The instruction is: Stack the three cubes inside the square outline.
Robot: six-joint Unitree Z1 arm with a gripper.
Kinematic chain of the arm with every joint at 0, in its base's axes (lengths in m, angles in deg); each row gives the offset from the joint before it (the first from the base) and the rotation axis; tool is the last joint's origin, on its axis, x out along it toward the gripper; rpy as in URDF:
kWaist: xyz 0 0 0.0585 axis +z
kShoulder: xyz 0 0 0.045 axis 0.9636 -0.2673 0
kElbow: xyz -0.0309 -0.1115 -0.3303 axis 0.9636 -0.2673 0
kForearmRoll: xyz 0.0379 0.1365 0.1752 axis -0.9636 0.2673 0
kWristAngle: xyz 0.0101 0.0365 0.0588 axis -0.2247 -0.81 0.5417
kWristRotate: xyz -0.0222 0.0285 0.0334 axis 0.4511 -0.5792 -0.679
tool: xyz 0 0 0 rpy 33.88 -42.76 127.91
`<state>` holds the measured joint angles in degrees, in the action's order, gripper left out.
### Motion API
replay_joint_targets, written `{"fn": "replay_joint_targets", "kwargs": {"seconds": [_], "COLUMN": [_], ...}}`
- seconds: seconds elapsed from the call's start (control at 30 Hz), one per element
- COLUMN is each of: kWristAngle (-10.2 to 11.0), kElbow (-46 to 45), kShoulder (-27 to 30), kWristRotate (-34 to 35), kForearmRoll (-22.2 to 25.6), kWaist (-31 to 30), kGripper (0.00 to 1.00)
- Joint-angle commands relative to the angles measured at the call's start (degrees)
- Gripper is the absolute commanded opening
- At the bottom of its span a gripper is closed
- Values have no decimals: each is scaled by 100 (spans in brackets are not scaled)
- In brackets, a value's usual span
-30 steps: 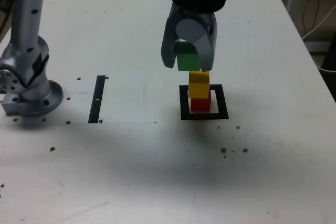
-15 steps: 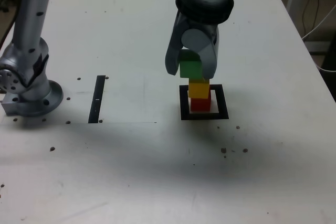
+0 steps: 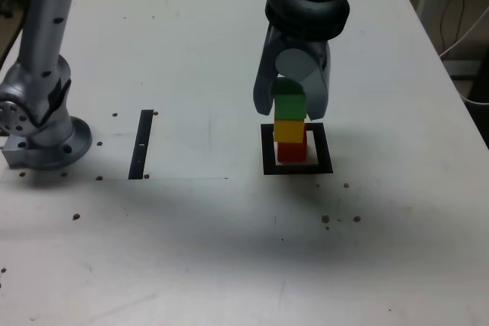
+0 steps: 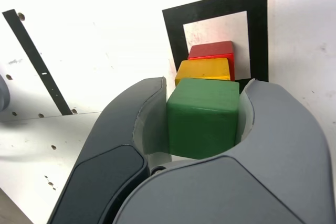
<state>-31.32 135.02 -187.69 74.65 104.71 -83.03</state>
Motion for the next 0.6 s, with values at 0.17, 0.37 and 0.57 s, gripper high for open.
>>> {"fn": "replay_joint_targets", "kwargs": {"seconds": [0.17,0.37,0.57], "kWristAngle": [-15,33,90], "kElbow": [-143,-190,-209], "kShoulder": [-42,48,238], "kWristRotate": [-85,-99,-95], "kForearmRoll": [-49,-20,-13], "kWaist": [45,45,30], "kGripper": [88,99,99]}}
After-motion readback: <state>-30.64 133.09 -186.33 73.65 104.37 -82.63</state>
